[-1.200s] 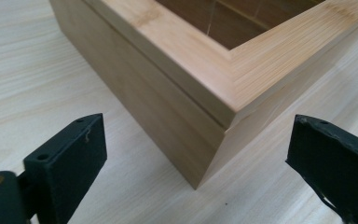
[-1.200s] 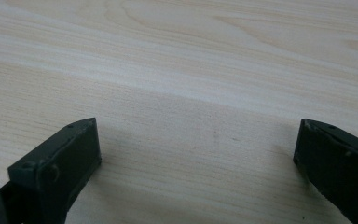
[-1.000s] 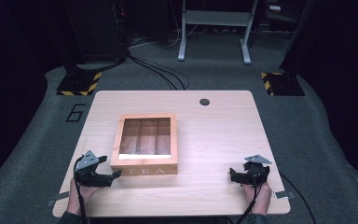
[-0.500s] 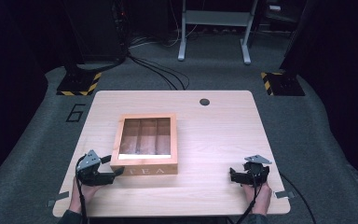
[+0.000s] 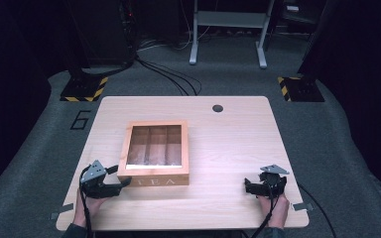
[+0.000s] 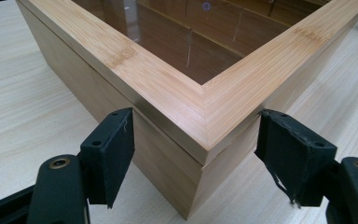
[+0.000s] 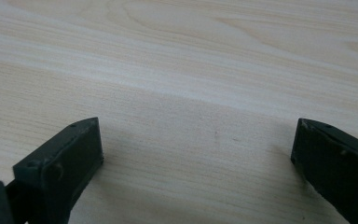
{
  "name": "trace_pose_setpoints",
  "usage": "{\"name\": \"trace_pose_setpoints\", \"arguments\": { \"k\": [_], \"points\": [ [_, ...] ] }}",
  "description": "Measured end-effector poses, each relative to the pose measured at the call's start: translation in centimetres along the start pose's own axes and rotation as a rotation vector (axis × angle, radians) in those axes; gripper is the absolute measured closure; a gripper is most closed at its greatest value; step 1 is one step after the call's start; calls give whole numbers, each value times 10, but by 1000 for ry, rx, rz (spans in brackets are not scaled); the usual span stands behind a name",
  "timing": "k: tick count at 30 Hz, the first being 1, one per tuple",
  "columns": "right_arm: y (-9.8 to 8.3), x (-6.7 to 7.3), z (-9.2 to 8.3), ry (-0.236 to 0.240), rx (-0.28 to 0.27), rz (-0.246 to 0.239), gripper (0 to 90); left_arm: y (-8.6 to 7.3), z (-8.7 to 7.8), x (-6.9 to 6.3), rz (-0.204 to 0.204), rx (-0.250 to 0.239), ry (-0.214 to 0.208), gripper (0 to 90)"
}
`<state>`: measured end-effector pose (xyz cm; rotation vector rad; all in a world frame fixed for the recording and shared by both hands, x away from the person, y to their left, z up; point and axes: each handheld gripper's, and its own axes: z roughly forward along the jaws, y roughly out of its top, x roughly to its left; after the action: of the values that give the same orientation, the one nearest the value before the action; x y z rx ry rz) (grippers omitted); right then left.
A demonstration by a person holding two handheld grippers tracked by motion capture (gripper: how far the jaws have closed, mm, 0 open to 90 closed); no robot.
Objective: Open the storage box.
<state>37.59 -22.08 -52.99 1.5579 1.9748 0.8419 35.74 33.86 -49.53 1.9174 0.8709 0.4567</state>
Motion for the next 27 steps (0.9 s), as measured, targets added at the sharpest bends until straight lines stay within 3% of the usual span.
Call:
{"name": "trace_pose_setpoints", "arguments": {
  "k": [12, 27],
  "points": [
    [0, 0, 0, 0, 0, 0, 14, 5, 0, -2, 27, -15, 15, 279],
    [0, 0, 0, 0, 0, 0, 14, 9, -3, -1, 18, -40, 12, 291]
  ]
}}
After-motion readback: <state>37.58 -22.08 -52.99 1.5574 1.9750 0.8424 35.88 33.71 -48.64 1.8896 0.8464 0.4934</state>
